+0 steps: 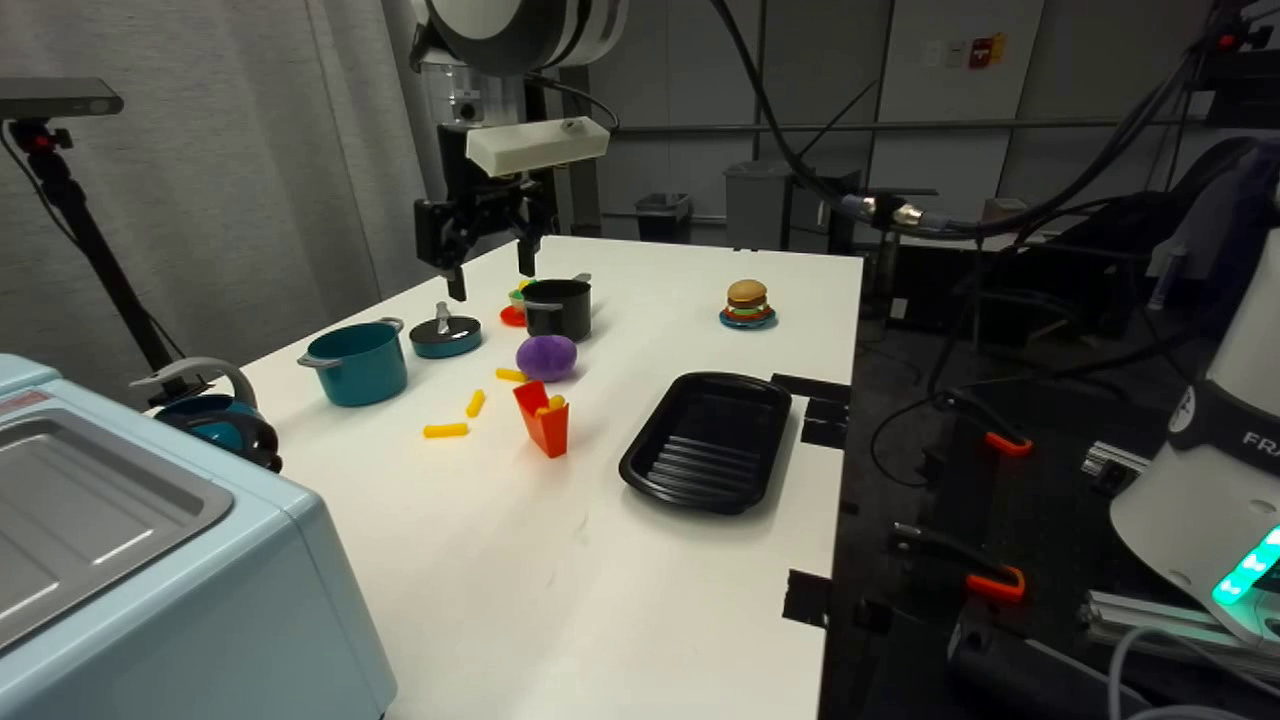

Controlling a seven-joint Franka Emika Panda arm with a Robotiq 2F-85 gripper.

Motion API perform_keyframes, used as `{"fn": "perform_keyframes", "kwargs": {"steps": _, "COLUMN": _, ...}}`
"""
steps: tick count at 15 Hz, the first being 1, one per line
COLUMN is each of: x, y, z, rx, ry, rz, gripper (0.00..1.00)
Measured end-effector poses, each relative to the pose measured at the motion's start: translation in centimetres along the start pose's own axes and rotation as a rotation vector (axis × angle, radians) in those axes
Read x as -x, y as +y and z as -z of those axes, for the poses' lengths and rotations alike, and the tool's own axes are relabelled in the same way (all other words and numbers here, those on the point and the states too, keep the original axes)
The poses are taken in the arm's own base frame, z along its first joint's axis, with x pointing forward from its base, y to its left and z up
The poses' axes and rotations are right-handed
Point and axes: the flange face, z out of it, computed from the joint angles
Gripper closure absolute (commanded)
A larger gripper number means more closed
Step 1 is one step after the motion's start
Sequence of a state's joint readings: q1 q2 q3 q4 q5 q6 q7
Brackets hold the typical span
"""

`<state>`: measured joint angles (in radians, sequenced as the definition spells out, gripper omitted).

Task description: Pick up a fry plush toy from the table and put it in the red box

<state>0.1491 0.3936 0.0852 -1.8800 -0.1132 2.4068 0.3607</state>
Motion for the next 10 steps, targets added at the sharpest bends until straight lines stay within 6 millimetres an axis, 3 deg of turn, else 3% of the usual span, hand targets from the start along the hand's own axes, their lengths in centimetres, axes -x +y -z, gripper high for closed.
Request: {"fn": "perform_keyframes", "kwargs": {"steps": 10, "x": -2.3, "y": -0.7, "z": -6.4, "rx": 0.023, "ry": -0.037, "rz": -0.180, "gripper": 0.00}}
